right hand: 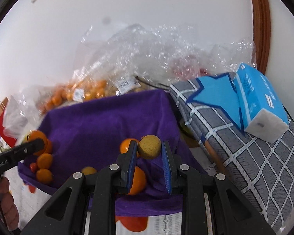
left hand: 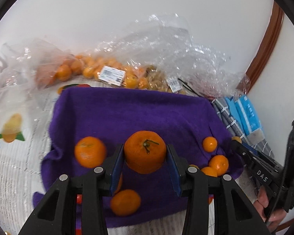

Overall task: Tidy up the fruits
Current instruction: 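Carry the held kiwi and orange up and over the purple towel, then open both tools to drop the kiwi and orange onto the towel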

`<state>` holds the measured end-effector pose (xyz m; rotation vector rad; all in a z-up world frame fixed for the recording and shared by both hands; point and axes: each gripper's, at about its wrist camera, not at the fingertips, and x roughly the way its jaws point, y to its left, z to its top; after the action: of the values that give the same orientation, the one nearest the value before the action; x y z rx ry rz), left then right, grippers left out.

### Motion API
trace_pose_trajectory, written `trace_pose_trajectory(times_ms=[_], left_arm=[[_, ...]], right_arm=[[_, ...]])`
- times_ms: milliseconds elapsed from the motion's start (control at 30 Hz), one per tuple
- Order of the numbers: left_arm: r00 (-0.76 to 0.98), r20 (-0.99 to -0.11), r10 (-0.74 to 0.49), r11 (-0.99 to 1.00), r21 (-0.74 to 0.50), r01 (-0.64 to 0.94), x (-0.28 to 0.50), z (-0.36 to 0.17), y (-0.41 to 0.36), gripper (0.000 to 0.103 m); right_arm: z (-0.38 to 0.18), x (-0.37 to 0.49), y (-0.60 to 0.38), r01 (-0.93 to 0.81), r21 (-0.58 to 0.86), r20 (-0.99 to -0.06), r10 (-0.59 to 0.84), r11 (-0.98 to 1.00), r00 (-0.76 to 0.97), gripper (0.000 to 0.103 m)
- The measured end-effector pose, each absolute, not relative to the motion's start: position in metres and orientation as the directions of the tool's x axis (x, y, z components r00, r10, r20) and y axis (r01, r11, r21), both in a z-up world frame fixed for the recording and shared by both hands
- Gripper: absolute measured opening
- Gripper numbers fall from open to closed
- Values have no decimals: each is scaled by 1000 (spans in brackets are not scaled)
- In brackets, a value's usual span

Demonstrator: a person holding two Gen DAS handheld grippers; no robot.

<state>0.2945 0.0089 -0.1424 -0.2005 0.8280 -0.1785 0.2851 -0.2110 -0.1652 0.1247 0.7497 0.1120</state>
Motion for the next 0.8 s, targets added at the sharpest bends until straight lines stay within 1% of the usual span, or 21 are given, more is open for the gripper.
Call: trace_pose_trajectory(times_ms=[167,433,700,767,800], left_arm=[[641,-743,-194,979,-188,79,303,-155,-9,40],[624,-765,-159,987,-146,72,306,-166,-15,41],[594,-787,-168,986,-145,86,310,-174,-20,41],[601,-784,-158,987,-136,82,305,-169,-20,42],[605,-781,-154,988,-132,81,303,-166,-20,45]], right_arm=[[-174,289,-211,-60,164,-689,158,985,707,25],[-182,292,-206,-63,159,-705,158,985,691,25],[-184,292,-201,-72,135,-706,147,988,693,25],[-181,290,-199,-81,132,-702,151,988,696,27],[-179,287,-199,-84,135,-697,155,987,700,30]])
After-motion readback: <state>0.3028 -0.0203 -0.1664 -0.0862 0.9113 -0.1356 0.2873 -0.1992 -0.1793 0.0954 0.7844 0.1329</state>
